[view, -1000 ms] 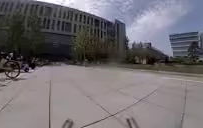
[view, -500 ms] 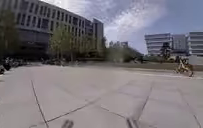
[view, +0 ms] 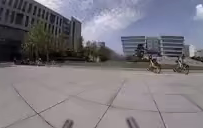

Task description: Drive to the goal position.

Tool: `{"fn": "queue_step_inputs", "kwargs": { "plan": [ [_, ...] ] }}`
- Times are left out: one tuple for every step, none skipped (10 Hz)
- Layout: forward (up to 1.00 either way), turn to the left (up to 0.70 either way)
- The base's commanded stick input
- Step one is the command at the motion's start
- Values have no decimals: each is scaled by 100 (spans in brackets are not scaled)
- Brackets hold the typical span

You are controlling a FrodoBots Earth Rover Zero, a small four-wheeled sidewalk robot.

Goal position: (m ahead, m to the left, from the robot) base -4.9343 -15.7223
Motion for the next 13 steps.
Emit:
{"fn": "queue_step_inputs", "kwargs": {
  "plan": [
    [-70,35],
    [-70,35],
    [-70,35],
    [-70,35],
    [-70,35],
    [-70,35],
    [-70,35],
    [-70,35],
    [-70,35],
    [-70,35],
    [-70,35],
    [-70,35],
    [-70,35]
  ]
}}
